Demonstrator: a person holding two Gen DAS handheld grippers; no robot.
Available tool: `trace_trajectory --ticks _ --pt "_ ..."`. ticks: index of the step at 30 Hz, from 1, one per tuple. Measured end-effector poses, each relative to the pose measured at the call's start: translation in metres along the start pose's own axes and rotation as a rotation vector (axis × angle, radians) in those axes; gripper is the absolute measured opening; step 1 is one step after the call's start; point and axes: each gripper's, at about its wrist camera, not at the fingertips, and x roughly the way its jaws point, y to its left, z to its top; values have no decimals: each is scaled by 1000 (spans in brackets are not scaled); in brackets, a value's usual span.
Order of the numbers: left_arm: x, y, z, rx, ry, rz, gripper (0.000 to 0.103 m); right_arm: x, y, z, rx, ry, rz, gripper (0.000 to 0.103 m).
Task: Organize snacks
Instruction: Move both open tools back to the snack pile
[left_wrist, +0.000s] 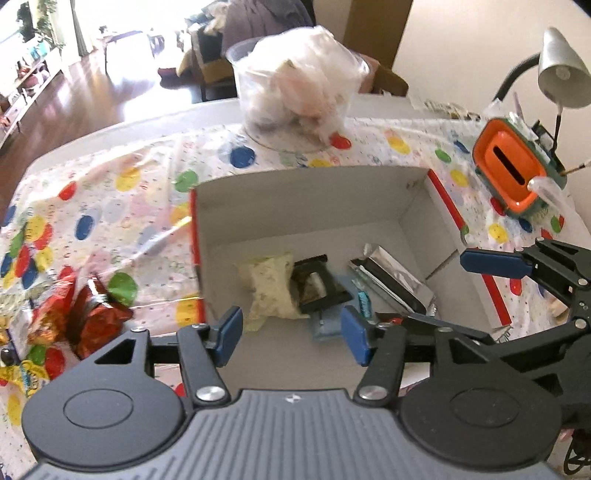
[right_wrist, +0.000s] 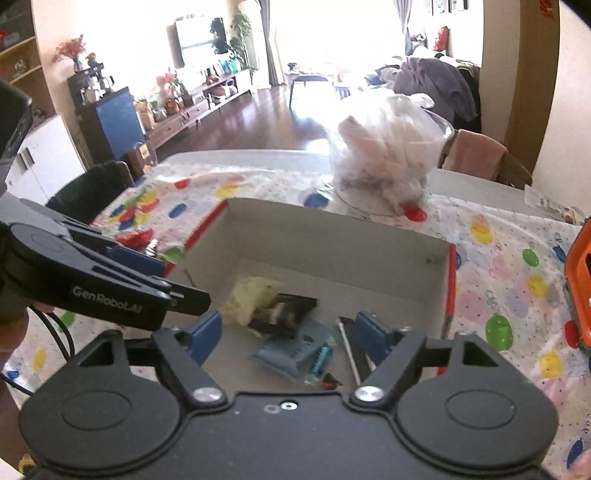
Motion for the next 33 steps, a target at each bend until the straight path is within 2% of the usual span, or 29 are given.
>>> trace_trajectory --ticks 3,4,6,9,16,20,23,26,33 --pt "-13 7 -7 -9 -35 10 61 -6 8 3 -5 -23 23 87" --pt "-18 10 -9 -13 -50 10 64 -8 12 4 -9 -31 28 88" --pt "-29 16 -15 -18 -87 6 68 -11 20 6 -20 -49 36 98" --pt "-44 26 -24 -22 -140 29 74 -15 32 8 -37 -75 45 102" --pt "-68 60 -40 -58 -216 56 76 -15 62 14 -40 -106 78 103" --pt "-82 85 -52 -80 -286 90 84 -14 84 17 -53 -144 86 103" --pt "-91 105 -59 -78 -335 123 86 -8 101 20 -42 -151 87 103" --pt "-97 128 -65 -74 -349 136 86 2 118 23 -39 -151 96 103" --pt "-99 200 -76 -87 -314 138 86 30 165 31 -35 -127 108 103"
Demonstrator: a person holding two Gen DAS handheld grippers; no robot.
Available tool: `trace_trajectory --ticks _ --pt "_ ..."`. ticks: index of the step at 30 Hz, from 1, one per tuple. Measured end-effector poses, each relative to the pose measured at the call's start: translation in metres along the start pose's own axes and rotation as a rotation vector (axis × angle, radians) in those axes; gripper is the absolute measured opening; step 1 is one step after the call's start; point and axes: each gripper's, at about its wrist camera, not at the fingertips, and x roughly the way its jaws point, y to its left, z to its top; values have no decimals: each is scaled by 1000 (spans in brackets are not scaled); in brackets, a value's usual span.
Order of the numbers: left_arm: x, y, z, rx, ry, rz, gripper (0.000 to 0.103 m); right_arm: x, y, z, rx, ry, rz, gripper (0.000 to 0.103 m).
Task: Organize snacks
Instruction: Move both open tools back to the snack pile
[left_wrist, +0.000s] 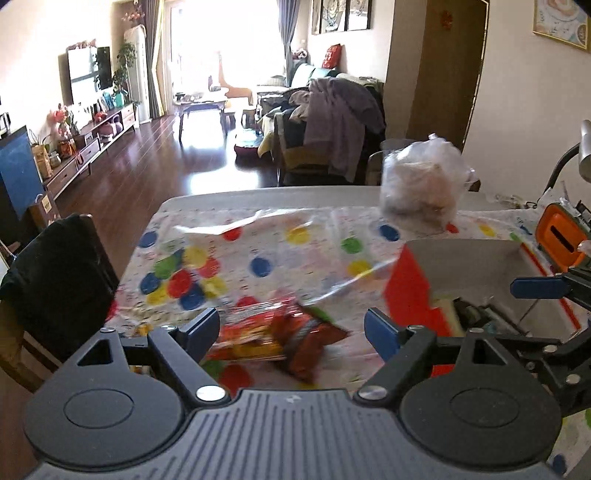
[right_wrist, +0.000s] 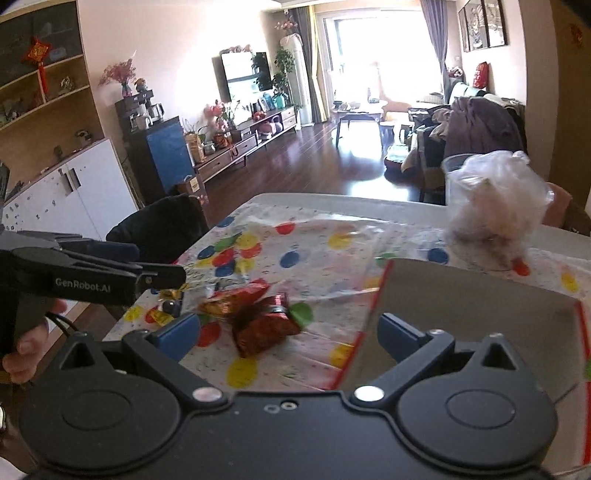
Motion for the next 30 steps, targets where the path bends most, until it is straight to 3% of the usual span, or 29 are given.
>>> trace_trajectory --ticks 3,14,22,30 --pt "5 34 -3 3 30 -24 86 16 18 1 -9 10 -3 103" --pt "32 122 -31 -4 77 4 86 79 59 3 4 76 -70 103" --pt "60 150 -60 -1 99 0 86 109 76 -3 12 145 -87 103" --pt "94 150 -70 7 142 -6 85 138 106 -19 -74 222 26 101"
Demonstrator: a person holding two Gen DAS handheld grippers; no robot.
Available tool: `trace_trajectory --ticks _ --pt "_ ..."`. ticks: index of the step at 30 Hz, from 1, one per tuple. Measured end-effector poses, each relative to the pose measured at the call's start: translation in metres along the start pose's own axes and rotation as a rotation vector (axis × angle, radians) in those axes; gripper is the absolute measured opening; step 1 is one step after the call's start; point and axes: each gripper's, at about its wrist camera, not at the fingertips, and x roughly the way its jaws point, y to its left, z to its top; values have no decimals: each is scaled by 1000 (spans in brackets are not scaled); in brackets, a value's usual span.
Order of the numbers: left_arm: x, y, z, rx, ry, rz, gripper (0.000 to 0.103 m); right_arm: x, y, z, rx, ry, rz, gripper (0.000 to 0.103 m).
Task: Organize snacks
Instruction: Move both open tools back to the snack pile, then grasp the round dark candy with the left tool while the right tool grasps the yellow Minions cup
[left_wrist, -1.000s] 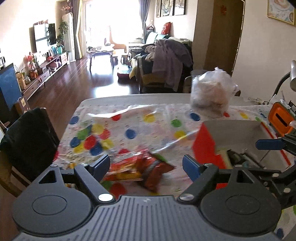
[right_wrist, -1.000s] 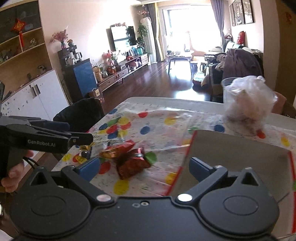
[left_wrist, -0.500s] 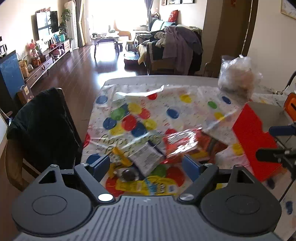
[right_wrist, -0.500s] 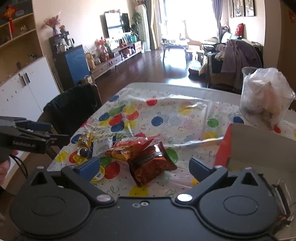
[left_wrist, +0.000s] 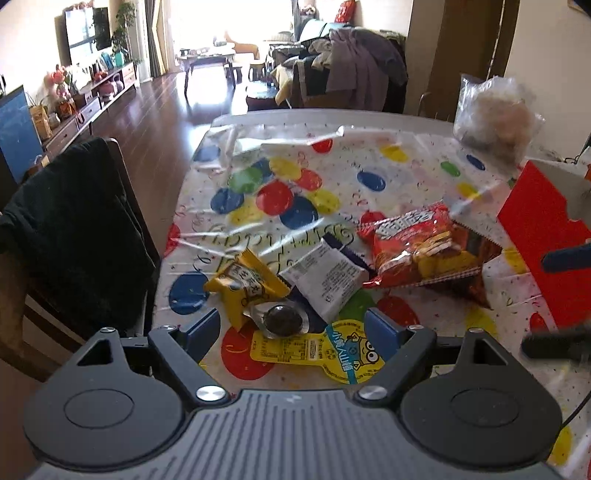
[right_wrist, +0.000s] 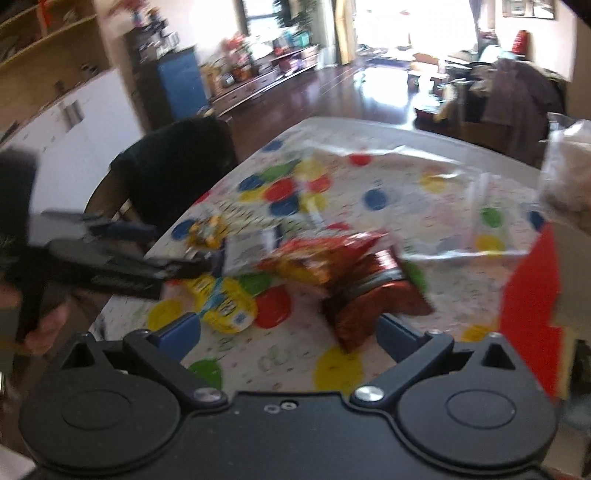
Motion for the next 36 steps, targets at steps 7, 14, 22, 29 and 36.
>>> trace_trajectory --ticks 7,14,22,29,36 --pt "23 2 4 -32 56 9 67 31 31 -5 -122 85 61 94" --pt "42 4 4 -48 107 50 67 68 46 1 -231 142 84 79" --pt "49 12 8 -91 131 13 61 101 55 11 -287 143 87 68" --pt "50 15 7 -106 143 8 42 110 60 9 -334 139 85 58" --pt "48 22 7 -124 148 8 27 108 62 8 -337 139 76 57"
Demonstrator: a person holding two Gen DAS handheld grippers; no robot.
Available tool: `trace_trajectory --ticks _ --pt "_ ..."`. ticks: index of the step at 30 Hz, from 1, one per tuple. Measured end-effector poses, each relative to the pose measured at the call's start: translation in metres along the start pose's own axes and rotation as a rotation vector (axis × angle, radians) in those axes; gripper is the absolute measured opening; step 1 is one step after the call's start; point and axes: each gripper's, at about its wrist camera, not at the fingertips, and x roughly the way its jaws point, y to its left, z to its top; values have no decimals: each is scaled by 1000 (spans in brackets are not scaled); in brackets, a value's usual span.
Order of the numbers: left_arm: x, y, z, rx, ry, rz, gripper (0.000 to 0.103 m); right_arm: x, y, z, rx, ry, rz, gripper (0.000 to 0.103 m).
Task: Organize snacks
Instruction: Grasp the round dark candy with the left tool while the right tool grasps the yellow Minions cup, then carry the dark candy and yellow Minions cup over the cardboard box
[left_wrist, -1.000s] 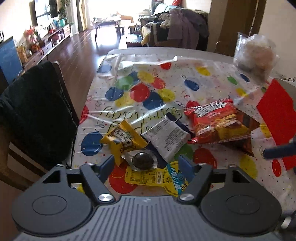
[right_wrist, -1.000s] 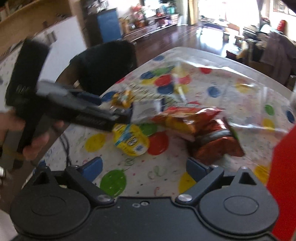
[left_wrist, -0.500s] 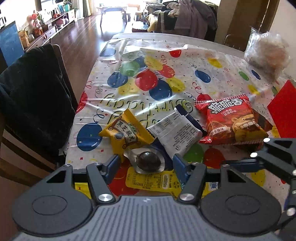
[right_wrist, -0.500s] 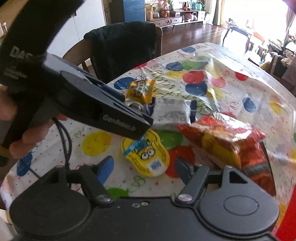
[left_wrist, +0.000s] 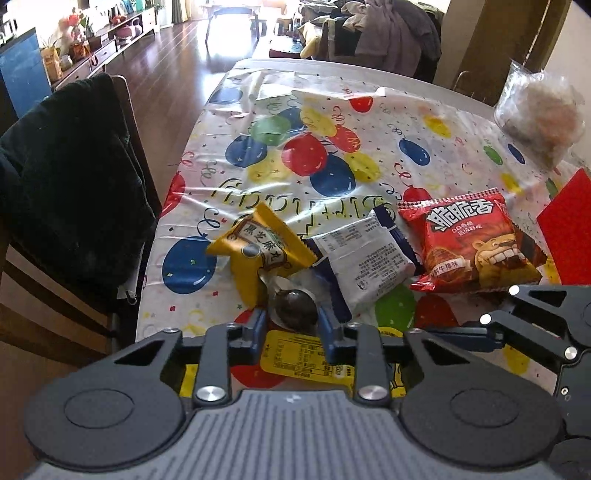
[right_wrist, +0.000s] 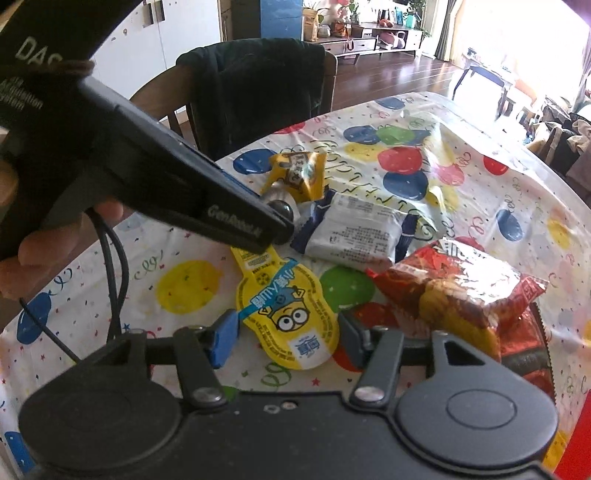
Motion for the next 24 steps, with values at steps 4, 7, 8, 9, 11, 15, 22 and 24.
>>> trace_trajectory --ticks 4,7,8,9,11,15,22,24 --pt "-2 2 0 -28 3 -17 26 -4 2 -3 3 4 -2 54" --pt "-5 3 0 -48 -2 -31 24 -11 3 -7 13 -1 6 48" --pt "-7 3 0 -50 -4 -34 23 -15 4 -9 16 -3 10 45" --pt "-9 3 0 -52 -5 -38 23 -18 5 -12 20 -5 9 45" --pt "-10 3 -1 -54 -1 -41 16 -23 5 -18 34 -7 -5 45" --pt "-15 2 -5 -61 -2 -43 16 -34 3 -28 74 -20 -15 44" --pt "-26 1 -13 -79 -4 -56 16 -65 -2 -46 140 -46 -36 44" --pt "-31 -1 -15 -79 -7 -62 16 -75 -4 -53 162 -58 -40 44"
